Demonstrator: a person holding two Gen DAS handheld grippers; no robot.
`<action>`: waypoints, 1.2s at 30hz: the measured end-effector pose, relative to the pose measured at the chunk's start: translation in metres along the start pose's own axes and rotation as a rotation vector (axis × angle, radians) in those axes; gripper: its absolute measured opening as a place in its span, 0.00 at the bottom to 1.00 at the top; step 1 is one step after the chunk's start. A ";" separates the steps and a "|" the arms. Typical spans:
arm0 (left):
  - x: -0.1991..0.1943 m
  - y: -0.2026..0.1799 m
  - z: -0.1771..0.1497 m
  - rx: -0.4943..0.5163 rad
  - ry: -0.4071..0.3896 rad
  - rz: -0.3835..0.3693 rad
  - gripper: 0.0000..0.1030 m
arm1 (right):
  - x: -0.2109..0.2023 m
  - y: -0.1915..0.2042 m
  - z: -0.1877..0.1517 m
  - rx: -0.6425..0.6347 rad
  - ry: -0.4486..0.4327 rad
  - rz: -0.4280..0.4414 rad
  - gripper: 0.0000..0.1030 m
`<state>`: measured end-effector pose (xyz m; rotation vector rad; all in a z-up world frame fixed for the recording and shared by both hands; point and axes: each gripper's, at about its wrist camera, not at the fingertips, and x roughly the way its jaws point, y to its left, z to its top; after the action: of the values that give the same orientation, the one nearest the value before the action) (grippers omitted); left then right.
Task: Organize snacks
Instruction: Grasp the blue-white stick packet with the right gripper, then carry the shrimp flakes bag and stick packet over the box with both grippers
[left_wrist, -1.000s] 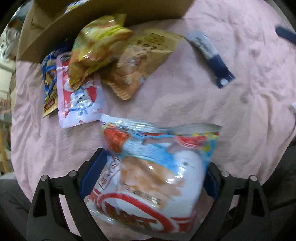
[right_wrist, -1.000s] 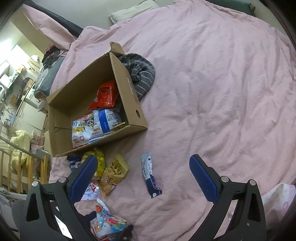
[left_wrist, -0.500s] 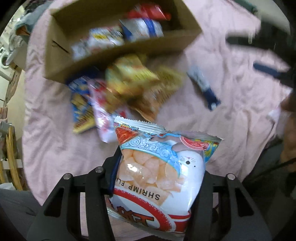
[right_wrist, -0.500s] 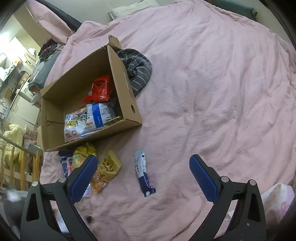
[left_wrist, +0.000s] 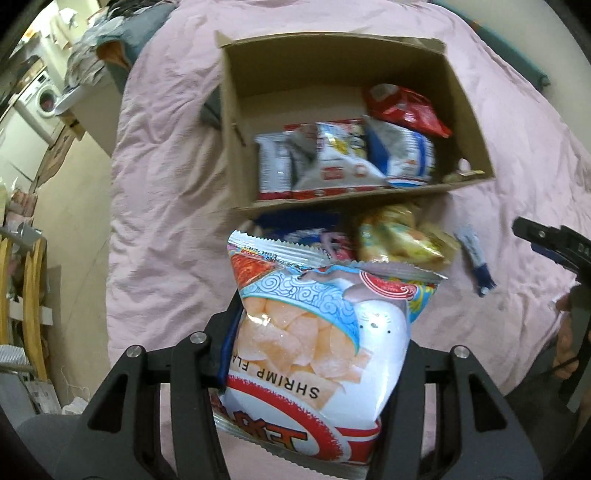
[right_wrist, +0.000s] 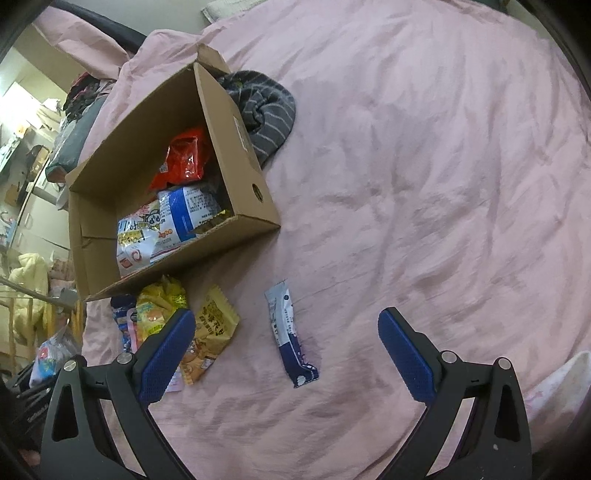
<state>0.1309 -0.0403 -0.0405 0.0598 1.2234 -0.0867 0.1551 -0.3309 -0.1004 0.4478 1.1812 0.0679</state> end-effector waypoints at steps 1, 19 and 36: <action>0.002 0.004 -0.001 -0.010 -0.002 -0.001 0.46 | 0.003 0.000 0.000 0.001 0.008 -0.005 0.98; 0.020 0.044 0.000 -0.194 0.006 -0.119 0.47 | 0.059 0.032 0.002 -0.141 0.188 -0.107 0.73; 0.027 0.033 -0.001 -0.168 0.003 -0.094 0.47 | 0.044 0.021 -0.007 -0.205 0.178 -0.136 0.17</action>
<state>0.1418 -0.0085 -0.0660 -0.1436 1.2319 -0.0655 0.1699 -0.2970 -0.1331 0.1823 1.3614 0.1118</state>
